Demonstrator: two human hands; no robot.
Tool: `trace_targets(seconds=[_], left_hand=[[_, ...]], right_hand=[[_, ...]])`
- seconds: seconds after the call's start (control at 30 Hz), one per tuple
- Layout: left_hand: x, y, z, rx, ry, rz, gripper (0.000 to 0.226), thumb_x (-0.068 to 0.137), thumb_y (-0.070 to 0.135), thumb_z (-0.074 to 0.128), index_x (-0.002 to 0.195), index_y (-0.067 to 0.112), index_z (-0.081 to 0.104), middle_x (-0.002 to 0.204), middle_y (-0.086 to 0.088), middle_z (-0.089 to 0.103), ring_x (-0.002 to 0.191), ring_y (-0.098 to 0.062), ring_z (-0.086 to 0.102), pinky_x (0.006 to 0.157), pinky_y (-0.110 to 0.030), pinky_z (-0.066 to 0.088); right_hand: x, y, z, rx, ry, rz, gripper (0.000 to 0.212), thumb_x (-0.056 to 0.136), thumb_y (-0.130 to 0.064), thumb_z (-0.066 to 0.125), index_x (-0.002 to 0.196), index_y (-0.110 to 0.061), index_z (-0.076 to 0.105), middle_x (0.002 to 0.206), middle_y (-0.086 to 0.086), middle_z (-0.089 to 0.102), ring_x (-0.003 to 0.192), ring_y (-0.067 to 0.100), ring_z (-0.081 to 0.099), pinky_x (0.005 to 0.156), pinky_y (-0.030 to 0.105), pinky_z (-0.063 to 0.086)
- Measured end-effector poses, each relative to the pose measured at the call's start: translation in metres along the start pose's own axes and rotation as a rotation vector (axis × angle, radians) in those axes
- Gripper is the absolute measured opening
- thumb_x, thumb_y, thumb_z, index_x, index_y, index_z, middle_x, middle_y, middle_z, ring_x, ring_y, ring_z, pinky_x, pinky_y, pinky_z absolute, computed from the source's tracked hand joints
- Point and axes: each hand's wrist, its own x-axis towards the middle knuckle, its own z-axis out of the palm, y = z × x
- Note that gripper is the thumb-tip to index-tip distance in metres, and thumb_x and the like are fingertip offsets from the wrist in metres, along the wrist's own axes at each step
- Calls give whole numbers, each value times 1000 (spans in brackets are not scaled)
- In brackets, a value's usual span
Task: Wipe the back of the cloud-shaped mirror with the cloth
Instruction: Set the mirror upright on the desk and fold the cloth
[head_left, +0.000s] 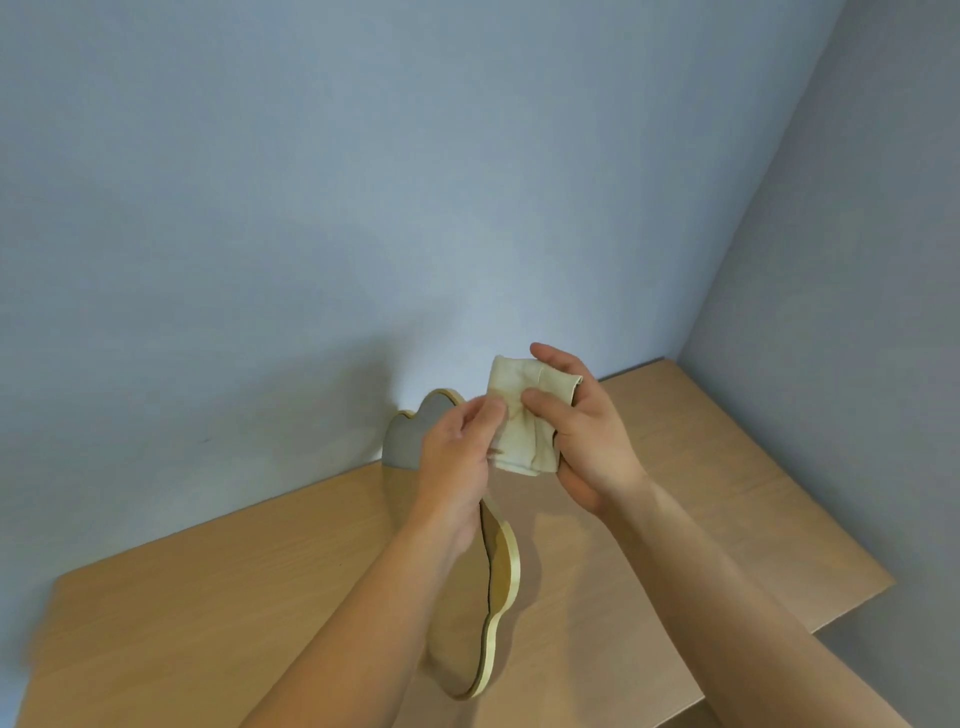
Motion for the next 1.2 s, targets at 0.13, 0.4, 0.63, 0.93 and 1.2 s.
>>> trace_targets(seconds=[0.13, 0.4, 0.63, 0.93, 1.2], left_hand=[[-6, 13, -23, -24, 66, -1, 18, 101, 14, 70, 90, 12, 83, 95, -14, 83, 88, -25, 78, 96, -56, 59], [-14, 29, -106, -60, 250, -2, 18, 96, 5, 75, 82, 12, 82, 83, -7, 85, 79, -26, 82, 78, -43, 66], [-30, 51, -217, -181, 381, 47, 8, 95, 4, 76, 89, 5, 82, 90, -13, 85, 87, -33, 82, 75, -46, 66], [-58, 38, -379, -275, 600, 0, 7, 98, 2, 71, 96, -1, 77, 105, -25, 80, 95, -39, 77, 84, -49, 62], [-50, -25, -485, -309, 664, -146, 6, 99, 4, 71, 95, 6, 74, 99, -15, 79, 81, -25, 77, 52, -27, 60]], right_hand=[[2, 6, 41, -156, 5, 29, 46, 94, -1, 60, 131, -28, 61, 111, 8, 76, 104, 29, 74, 84, 44, 63], [15, 35, 116, -292, 56, 163, 55, 84, 5, 75, 133, -12, 58, 119, 21, 71, 106, 34, 73, 95, 50, 59], [25, 72, 219, -225, -119, 330, 31, 83, 4, 78, 113, 6, 71, 110, 22, 77, 100, 37, 76, 82, 46, 63], [29, 195, 344, -249, -308, 506, 28, 87, -4, 77, 114, 0, 70, 114, 20, 76, 101, 35, 75, 91, 55, 60], [31, 323, 392, -330, -238, 666, 23, 89, 0, 74, 108, 12, 69, 107, 24, 77, 99, 37, 76, 86, 50, 62]])
